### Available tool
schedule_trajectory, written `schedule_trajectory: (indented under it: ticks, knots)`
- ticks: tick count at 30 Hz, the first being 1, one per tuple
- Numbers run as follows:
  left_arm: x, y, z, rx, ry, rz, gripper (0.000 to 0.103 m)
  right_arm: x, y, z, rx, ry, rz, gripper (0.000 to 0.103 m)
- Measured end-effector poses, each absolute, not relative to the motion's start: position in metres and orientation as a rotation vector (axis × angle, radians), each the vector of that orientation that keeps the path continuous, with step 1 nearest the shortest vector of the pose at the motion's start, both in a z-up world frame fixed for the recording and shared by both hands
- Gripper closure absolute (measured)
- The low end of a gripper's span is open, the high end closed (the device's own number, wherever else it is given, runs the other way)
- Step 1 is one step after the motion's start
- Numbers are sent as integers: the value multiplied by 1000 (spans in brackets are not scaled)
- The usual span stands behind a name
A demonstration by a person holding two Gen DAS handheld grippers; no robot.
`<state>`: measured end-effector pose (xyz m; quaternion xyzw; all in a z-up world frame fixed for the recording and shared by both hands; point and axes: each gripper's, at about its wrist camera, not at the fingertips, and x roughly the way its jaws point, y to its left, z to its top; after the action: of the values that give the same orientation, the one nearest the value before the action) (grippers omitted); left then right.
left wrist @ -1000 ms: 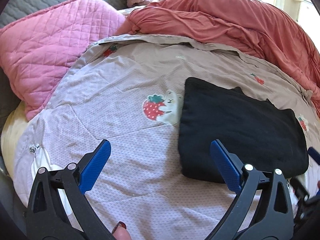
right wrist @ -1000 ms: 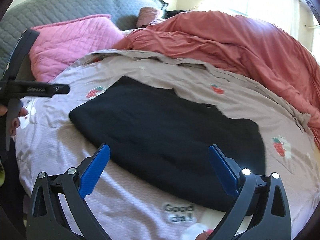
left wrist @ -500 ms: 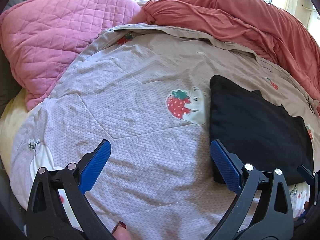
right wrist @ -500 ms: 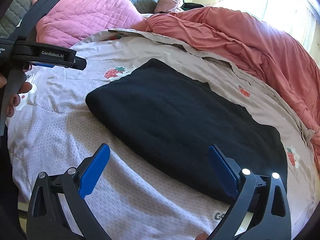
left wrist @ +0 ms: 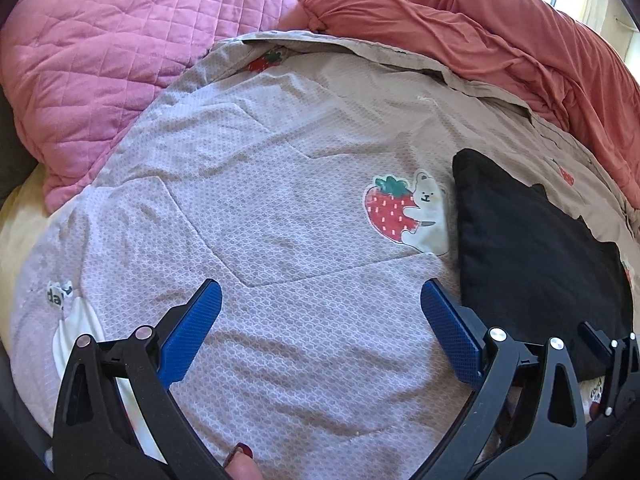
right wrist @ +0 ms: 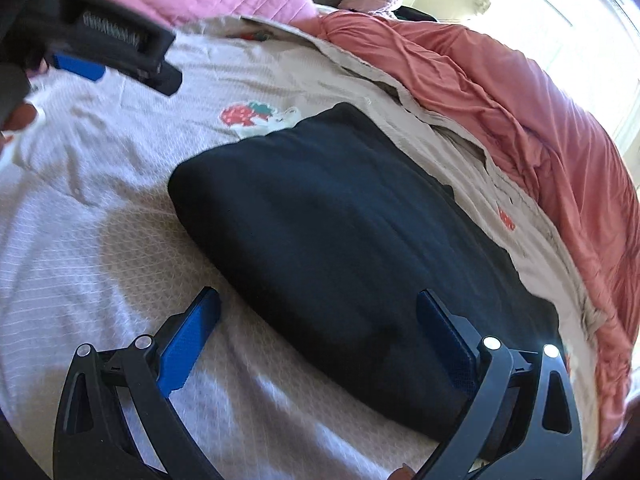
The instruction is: Fold small clothes
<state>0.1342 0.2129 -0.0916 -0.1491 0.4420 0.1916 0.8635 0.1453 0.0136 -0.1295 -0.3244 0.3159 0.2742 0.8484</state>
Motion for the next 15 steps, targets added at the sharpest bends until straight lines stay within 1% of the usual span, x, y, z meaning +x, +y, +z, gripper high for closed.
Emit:
schedule_trajectory:
  ticks: [7, 9, 10, 11, 12, 13, 14, 15]
  knots:
    - [137, 221, -100, -339, 938, 406, 10, 158, 27, -131, -704, 632, 523, 7]
    - [137, 221, -102, -343, 942, 403, 10, 162, 27, -129, -693, 619, 501, 10]
    - [138, 221, -102, -344, 945, 401, 10, 165, 27, -128, -683, 620, 501, 19]
    - [138, 220, -103, -344, 946, 398, 10, 167, 27, -127, -674, 625, 506, 25]
    - [138, 220, -102, -343, 945, 395, 10, 168, 27, -126, -668, 626, 509, 27]
    - [138, 219, -102, -341, 944, 395, 10, 168, 27, -125, -660, 626, 517, 34]
    - [138, 219, -102, -338, 942, 396, 10, 168, 27, -124, -648, 627, 535, 44]
    - [138, 220, -103, -340, 941, 396, 10, 165, 26, -122, -635, 627, 549, 49]
